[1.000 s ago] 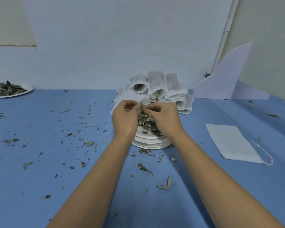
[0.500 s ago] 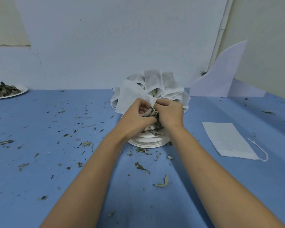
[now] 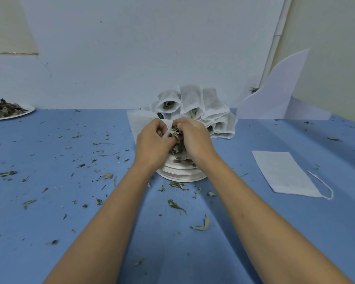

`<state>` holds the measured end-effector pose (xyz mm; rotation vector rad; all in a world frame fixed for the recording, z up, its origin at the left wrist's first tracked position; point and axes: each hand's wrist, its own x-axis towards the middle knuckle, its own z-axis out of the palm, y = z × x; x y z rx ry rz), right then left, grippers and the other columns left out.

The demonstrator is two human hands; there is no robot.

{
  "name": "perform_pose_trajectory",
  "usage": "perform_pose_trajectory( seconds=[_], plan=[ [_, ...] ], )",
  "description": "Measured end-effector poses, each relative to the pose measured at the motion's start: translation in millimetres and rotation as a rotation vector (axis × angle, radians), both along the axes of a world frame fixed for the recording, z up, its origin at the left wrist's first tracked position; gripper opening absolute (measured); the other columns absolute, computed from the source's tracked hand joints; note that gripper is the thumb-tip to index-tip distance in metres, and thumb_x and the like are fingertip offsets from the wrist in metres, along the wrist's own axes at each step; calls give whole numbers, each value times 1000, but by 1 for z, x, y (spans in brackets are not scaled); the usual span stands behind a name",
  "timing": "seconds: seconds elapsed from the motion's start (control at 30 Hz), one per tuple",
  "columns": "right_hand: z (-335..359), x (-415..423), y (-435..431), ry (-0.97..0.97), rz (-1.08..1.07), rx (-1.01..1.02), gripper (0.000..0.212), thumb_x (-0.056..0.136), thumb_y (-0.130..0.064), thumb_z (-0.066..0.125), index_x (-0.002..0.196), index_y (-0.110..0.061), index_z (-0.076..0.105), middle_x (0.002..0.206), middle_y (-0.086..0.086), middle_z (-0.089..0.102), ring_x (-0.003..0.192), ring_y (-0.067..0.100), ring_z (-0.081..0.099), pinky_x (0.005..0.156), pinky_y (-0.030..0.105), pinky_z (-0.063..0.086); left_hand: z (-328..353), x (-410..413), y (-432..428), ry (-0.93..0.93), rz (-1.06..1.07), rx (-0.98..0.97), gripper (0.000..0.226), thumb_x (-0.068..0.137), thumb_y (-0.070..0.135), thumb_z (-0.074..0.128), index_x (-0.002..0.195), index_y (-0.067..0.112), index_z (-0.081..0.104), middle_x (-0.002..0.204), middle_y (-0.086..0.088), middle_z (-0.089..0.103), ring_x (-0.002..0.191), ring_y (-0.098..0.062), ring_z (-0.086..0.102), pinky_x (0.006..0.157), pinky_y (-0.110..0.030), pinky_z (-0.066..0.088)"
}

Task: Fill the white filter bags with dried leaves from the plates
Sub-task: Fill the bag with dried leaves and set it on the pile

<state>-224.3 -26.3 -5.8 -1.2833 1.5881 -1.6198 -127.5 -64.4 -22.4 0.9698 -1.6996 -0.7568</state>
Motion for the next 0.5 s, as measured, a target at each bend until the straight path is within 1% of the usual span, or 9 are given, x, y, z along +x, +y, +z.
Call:
perform_pose_trajectory(
  seconds=[0.03, 0.1, 0.17, 0.23, 0.27, 0.3, 0.33, 0.43, 0.5],
  plan=[
    [0, 0, 0, 34, -7, -3, 23, 92, -12, 43, 90, -23, 63, 81, -11, 61, 71, -2, 56, 62, 17, 42, 0, 0, 0, -6, -2, -9, 30, 72, 5, 65, 66, 21, 40, 59, 9, 36, 52, -6, 30, 50, -20, 29],
    [-1, -3, 0, 57, -13, -15, 17, 93, -12, 43, 99, -21, 57, 82, -11, 57, 62, -9, 53, 53, 8, 39, 1, 0, -1, -12, -11, -26, 30, 72, 5, 64, 67, 21, 40, 60, 9, 36, 51, -5, 29, 47, -16, 28],
    [-2, -4, -1, 61, -8, -18, 14, 93, -12, 46, 100, -22, 54, 81, -10, 56, 59, -10, 52, 47, 4, 36, 1, 1, -2, -8, -22, -30, 30, 73, 5, 65, 68, 20, 40, 60, 9, 35, 50, -5, 28, 47, -15, 27],
    [-3, -3, 0, 95, -3, -22, 17, 93, -12, 49, 89, -28, 55, 85, -10, 58, 68, -8, 54, 53, 3, 37, 1, 4, -4, 2, -30, -25, 31, 73, 5, 66, 68, 20, 39, 60, 9, 35, 50, -4, 29, 47, -16, 27],
    [-3, -2, -1, 98, -2, -28, 20, 92, -12, 51, 85, -29, 56, 92, -8, 60, 78, -4, 57, 63, 5, 40, 1, 4, -5, 8, -33, -20, 32, 73, 6, 67, 68, 20, 39, 60, 9, 35, 49, -4, 29, 47, -16, 27],
    [-4, -2, -1, 96, -3, -32, 21, 92, -12, 53, 82, -31, 58, 98, -5, 62, 87, 4, 59, 71, 11, 44, 1, 5, -6, 13, -38, -13, 33, 74, 6, 68, 68, 20, 39, 60, 9, 36, 50, -4, 29, 48, -16, 28],
    [-3, -1, 0, 98, -4, -33, 22, 91, -12, 54, 81, -31, 59, 100, -4, 62, 91, 8, 59, 75, 17, 45, 1, 6, -6, 19, -44, -4, 33, 73, 6, 69, 68, 20, 39, 60, 9, 36, 50, -4, 29, 48, -16, 28],
    [0, -3, 3, 80, 22, -21, 24, 89, -10, 54, 78, -28, 64, 95, -4, 67, 90, 9, 61, 78, 22, 48, 1, 7, -7, 22, -56, 18, 35, 72, 5, 69, 67, 20, 38, 60, 8, 35, 51, -4, 28, 51, -19, 29],
    [3, -4, 5, 49, 62, -14, 23, 87, -14, 55, 74, -28, 69, 95, -6, 71, 93, 7, 63, 82, 24, 50, 1, 8, -8, 24, -44, 19, 35, 71, 1, 67, 67, 19, 37, 62, 6, 35, 57, -9, 30, 56, -25, 30]
  ],
)
